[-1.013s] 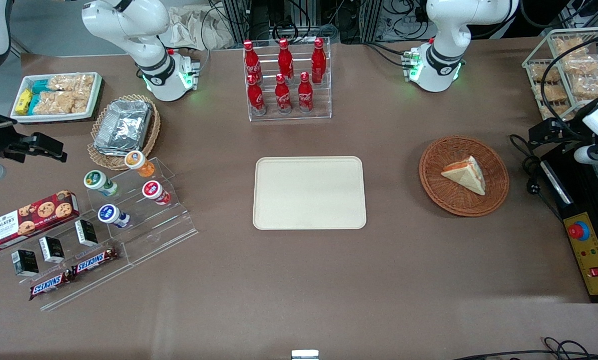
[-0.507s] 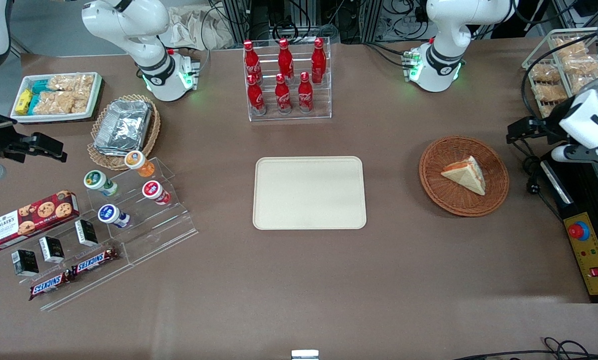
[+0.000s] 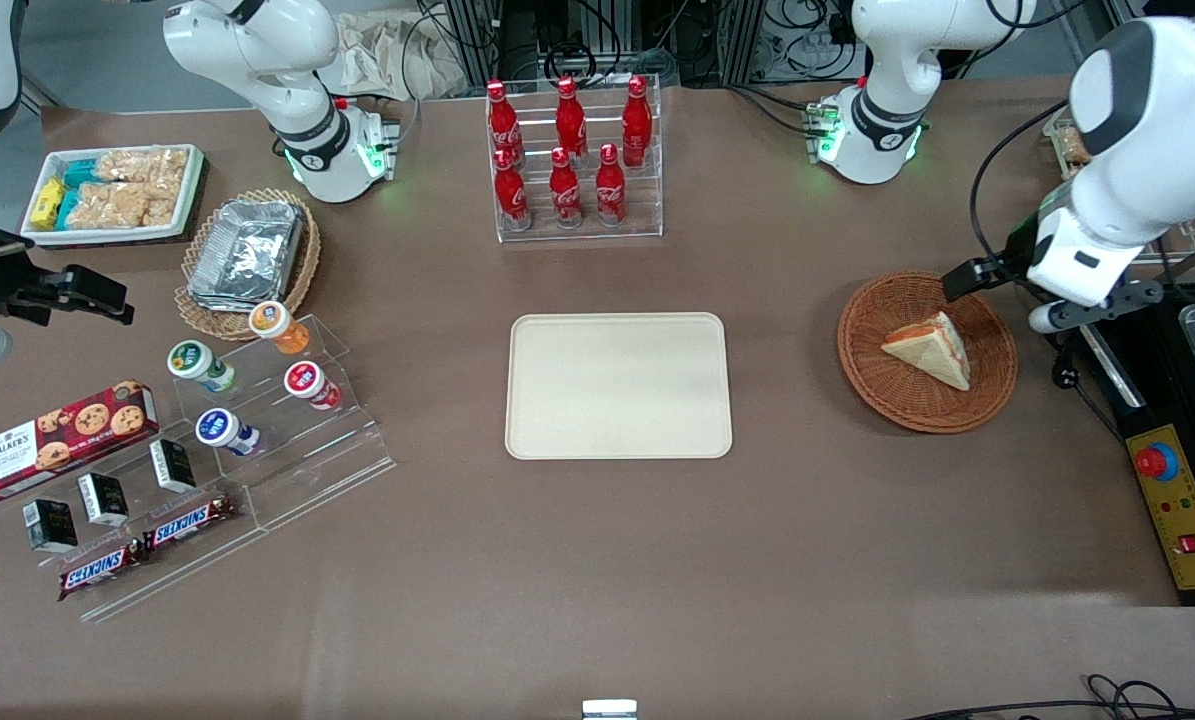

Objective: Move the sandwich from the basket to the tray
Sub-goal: 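Move the left gripper over the wicker basket holding the sandwich, then lower the open left gripper onto the wrapped sandwich and close it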

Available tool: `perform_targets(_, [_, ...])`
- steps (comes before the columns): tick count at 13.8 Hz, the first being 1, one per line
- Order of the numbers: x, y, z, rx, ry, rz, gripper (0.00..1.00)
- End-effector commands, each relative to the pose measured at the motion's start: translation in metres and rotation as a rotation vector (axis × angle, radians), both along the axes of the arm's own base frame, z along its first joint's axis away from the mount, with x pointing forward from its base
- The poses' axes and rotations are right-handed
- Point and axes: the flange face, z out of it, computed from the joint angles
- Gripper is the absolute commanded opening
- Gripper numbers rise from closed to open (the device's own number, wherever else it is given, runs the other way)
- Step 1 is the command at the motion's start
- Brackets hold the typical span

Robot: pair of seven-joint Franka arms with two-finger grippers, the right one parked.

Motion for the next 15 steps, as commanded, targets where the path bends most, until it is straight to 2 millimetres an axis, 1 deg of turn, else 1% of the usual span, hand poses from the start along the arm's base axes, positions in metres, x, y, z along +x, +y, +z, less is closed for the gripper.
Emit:
perform_targets(1, [-0.016, 0.0, -0.023, 0.027, -0.007, 0.107, 1.0])
perform_targets(4, [-0.018, 0.003, -0.055, 0.049, 0.009, 0.221, 1.0])
perform_targets(6, [-0.022, 0.009, -0.079, 0.057, 0.021, 0.282, 1.0])
perform_targets(9, [-0.032, 0.026, -0.121, 0.067, 0.026, 0.397, 1.0])
perform_targets(11, [-0.031, 0.032, -0.143, 0.08, 0.056, 0.462, 1.0])
perform_targets(13, [-0.03, 0.04, -0.161, 0.101, 0.097, 0.561, 1.0])
perform_targets(15, [-0.029, 0.042, -0.17, 0.102, 0.097, 0.602, 1.0])
